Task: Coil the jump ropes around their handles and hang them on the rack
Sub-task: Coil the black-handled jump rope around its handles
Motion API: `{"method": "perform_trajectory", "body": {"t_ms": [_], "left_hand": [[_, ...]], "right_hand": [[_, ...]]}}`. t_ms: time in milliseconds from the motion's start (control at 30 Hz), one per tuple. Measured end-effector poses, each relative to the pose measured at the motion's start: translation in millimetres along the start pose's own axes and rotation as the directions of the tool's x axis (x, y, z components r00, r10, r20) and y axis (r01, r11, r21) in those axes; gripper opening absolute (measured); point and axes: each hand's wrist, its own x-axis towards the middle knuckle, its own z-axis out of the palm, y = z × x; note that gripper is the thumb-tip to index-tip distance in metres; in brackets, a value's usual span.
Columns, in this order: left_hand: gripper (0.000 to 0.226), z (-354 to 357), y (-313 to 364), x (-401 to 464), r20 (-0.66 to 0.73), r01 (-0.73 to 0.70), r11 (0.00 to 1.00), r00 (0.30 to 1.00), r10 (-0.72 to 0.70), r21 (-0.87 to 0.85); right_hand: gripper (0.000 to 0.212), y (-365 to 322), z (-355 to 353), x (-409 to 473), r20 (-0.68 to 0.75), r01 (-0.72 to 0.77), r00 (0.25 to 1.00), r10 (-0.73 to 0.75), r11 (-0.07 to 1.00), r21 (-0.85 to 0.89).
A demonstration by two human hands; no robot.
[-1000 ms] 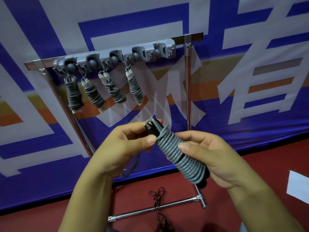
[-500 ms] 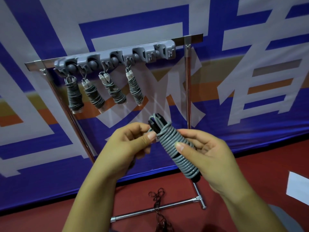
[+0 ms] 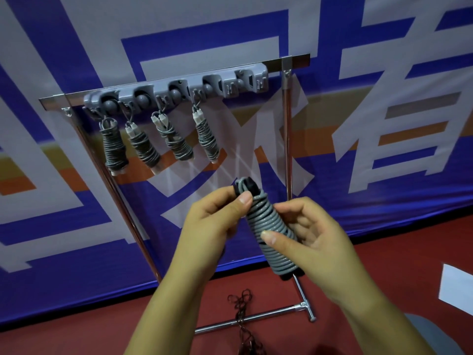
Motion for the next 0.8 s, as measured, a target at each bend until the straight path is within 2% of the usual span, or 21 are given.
{"method": "perform_trajectory", "body": {"t_ms": [167, 333, 400, 500, 667, 800], "left_hand": [[0.019, 1.0, -3.1, 1.2, 0.008, -0.014, 1.0, 1.0, 0.014, 0.021], [0.021, -0.1, -3.5, 3.1, 0.003, -0.103, 0.964, 0.994, 0.105, 0.246], [0.025, -2.0, -2.4, 4.2, 0.045, -0.157, 0.898, 0.987, 0.152, 0.411], [0.014, -3.5, -2.1, 5.6, 0.128, -0.246, 0.763, 0.969, 0.212, 0.598], [0.017, -1.4, -5.0, 6.0, 0.103, -0.24, 0.631, 0.964, 0.246, 0.738], [0.016, 0.2, -1.9, 6.7, 0.081, -0.216, 0.619, 0.968, 0.238, 0.755]], "right_hand": [[0.046, -0.7, -3.7, 7.8, 0.127, -0.042, 0.991, 0.034, 0.997, 0.063], [0.057, -3.7, -5.8, 7.3, 0.125, -0.029, 0.992, 0.026, 0.999, 0.024], [0.065, -2.8, -5.0, 6.1, 0.132, -0.02, 0.991, 0.019, 1.0, 0.008], [0.064, -3.1, -2.1, 3.8, 0.165, -0.018, 0.986, 0.013, 0.999, 0.03], [0.063, -2.4, 0.2, 1.7, 0.164, 0.017, 0.986, -0.008, 0.998, -0.053], [0.062, -2.0, 0.1, 0.4, 0.132, 0.039, 0.991, -0.016, 0.984, -0.174]]}}
